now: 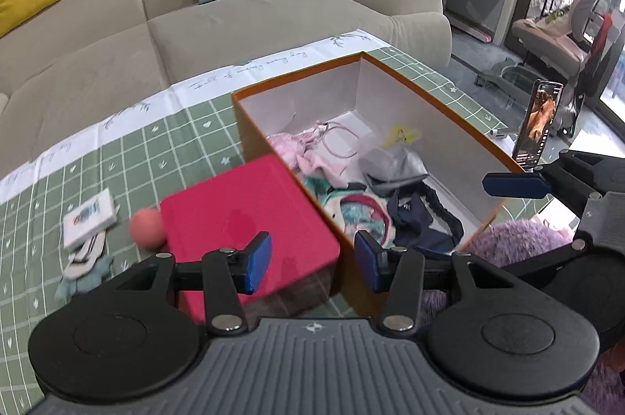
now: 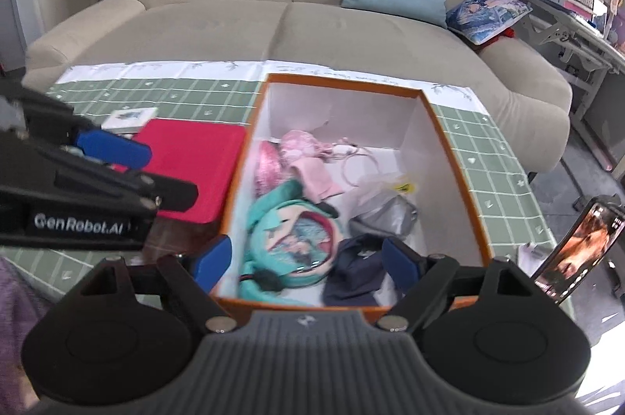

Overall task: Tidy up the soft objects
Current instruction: 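Move both tools back over the light-blue plush and brown-red cloth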

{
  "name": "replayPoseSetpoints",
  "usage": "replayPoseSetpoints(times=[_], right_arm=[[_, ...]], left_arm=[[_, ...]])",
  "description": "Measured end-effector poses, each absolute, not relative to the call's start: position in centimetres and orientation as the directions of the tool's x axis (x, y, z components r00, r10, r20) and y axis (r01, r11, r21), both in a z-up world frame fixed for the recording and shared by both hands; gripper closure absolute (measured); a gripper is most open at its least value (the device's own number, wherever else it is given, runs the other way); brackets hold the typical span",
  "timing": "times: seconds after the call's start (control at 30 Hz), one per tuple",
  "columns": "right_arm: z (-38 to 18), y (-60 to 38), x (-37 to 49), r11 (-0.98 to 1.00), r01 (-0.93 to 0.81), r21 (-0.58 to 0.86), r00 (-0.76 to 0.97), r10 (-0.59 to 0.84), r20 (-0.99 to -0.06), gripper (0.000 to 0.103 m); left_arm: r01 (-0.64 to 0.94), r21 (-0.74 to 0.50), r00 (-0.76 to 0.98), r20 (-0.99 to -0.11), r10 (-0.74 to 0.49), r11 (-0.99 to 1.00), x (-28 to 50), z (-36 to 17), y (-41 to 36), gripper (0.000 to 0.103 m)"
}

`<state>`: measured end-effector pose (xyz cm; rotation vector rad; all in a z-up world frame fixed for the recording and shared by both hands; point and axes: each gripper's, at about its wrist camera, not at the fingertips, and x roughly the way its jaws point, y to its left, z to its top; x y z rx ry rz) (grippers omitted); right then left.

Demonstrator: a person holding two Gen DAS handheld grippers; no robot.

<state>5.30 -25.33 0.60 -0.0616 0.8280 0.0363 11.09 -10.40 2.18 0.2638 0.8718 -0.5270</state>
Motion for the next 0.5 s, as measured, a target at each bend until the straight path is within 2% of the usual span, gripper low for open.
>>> replayPoseSetpoints(times=[0.5], right_arm=[[1.5,-18.5,1.6,0.97,-0.233,-0.064,0.643,0.104,-0.759,0.019]], left_arm=[[0.411,-0.029,0.567,-0.774,-0.281,0.911,6.8,2.4,-2.3,0.046]])
